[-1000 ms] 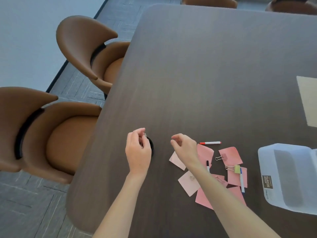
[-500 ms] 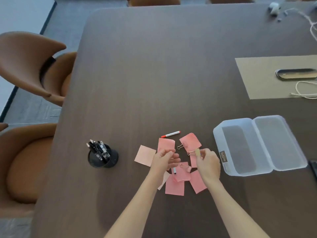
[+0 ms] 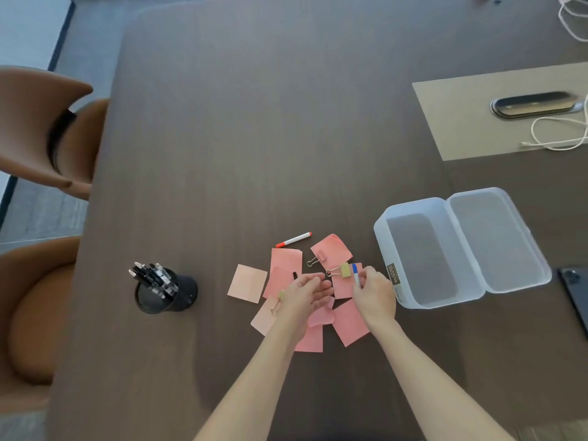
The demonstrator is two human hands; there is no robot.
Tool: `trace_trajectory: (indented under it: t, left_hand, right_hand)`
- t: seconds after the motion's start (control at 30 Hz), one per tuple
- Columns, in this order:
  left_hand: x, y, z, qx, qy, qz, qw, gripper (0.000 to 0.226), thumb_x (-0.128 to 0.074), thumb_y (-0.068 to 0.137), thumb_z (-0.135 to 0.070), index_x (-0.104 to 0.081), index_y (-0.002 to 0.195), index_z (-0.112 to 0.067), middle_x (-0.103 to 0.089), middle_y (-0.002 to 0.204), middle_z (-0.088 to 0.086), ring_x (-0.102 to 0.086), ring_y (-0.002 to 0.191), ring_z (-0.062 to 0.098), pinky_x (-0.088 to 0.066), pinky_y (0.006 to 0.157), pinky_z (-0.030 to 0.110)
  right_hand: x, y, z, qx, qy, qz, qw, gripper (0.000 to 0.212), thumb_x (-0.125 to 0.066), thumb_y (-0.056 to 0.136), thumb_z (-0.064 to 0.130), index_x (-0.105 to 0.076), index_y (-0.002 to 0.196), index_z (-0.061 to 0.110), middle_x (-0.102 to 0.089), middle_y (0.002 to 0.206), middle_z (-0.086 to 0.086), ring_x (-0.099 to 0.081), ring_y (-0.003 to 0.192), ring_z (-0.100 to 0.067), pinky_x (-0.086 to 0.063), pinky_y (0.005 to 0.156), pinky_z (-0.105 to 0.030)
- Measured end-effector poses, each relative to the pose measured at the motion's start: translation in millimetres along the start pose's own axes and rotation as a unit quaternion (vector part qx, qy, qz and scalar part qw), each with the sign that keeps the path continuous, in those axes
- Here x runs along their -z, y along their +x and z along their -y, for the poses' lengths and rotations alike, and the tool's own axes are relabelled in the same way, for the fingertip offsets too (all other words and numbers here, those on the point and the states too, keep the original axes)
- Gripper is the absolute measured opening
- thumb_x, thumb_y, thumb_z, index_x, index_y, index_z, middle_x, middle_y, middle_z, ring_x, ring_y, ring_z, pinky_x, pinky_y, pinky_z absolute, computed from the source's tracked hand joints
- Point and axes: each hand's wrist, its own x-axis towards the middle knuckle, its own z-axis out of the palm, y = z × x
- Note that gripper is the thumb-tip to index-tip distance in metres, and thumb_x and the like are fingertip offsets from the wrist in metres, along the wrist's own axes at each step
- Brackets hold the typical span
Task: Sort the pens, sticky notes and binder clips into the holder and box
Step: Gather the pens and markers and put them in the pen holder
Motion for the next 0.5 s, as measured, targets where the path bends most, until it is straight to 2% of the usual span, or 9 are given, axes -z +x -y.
trace_trajectory:
  t: [0.07,0.13,0.27,0.37,0.43,0.5]
  left_hand:
    - [-2.4,-2.2,1.2,-0.004,0.002,0.017,1.000,0.020,-0.055,0.101,-0.014,-0.067,0.114,-0.004,-0.074,0.104,0.015,-0.073,0.100,0.029,-0.057,0.097,0.041]
    - [-3.2,-4.3,1.3,-0.004,-0.016,0.046,0.999,0.024,-0.058,0.100,-0.018,-0.067,0.117,-0.003,-0.075,0.104,0.012,-0.072,0.099,0.025,-0.055,0.098,0.040]
    - [3.9,-9.2,-2.5,0.013,-0.083,0.085,0.993,0.025,-0.054,0.102,-0.021,-0.068,0.117,-0.006,-0.074,0.103,0.009,-0.070,0.088,0.019,-0.055,0.081,0.031]
    - [23.3,-7.3,-6.9,0.016,-0.110,0.040,0.993,0.027,-0.049,0.104,-0.016,-0.065,0.123,-0.006,-0.073,0.099,0.008,-0.071,0.082,0.017,-0.056,0.070,0.028]
    - [42.9,-5.4,-9.1,0.008,-0.126,-0.003,0.992,0.026,-0.048,0.105,-0.014,-0.062,0.124,-0.003,-0.074,0.101,0.010,-0.073,0.082,0.020,-0.059,0.066,0.031]
    - [58.8,-3.5,-10.3,-0.008,-0.154,-0.032,0.987,0.024,-0.047,0.105,-0.013,-0.061,0.122,-0.002,-0.073,0.109,0.015,-0.074,0.088,0.024,-0.064,0.069,0.034]
  right_hand:
    - [9.7,-7.2,7.6,0.000,0.061,-0.025,0.998,0.017,-0.061,0.093,0.035,-0.062,0.093,0.018,-0.069,0.087,0.000,-0.065,0.081,-0.022,-0.055,0.073,-0.042]
    - [17.4,-18.6,22.2,0.021,0.083,-0.022,0.996,0.014,-0.063,0.091,0.033,-0.061,0.088,0.020,-0.068,0.082,0.002,-0.063,0.076,-0.021,-0.052,0.070,-0.038]
    - [13.3,-42.8,58.8,0.079,0.117,0.064,0.988,0.011,-0.063,0.089,0.020,-0.066,0.080,0.015,-0.068,0.081,0.002,-0.062,0.076,-0.018,-0.052,0.068,-0.035]
    - [-3.2,-49.6,76.2,0.118,0.132,0.118,0.977,0.012,-0.061,0.083,0.011,-0.072,0.082,0.015,-0.071,0.081,0.001,-0.063,0.077,-0.016,-0.054,0.070,-0.037]
    - [-13.4,-49.8,84.2,0.115,0.136,0.121,0.976,0.015,-0.059,0.082,0.014,-0.073,0.085,0.016,-0.071,0.083,0.002,-0.065,0.079,-0.015,-0.054,0.071,-0.033]
    - [-19.7,-45.1,85.2,0.105,0.107,0.101,0.983,0.013,-0.058,0.083,0.014,-0.071,0.085,0.014,-0.070,0.084,0.001,-0.064,0.081,-0.017,-0.052,0.070,-0.032]
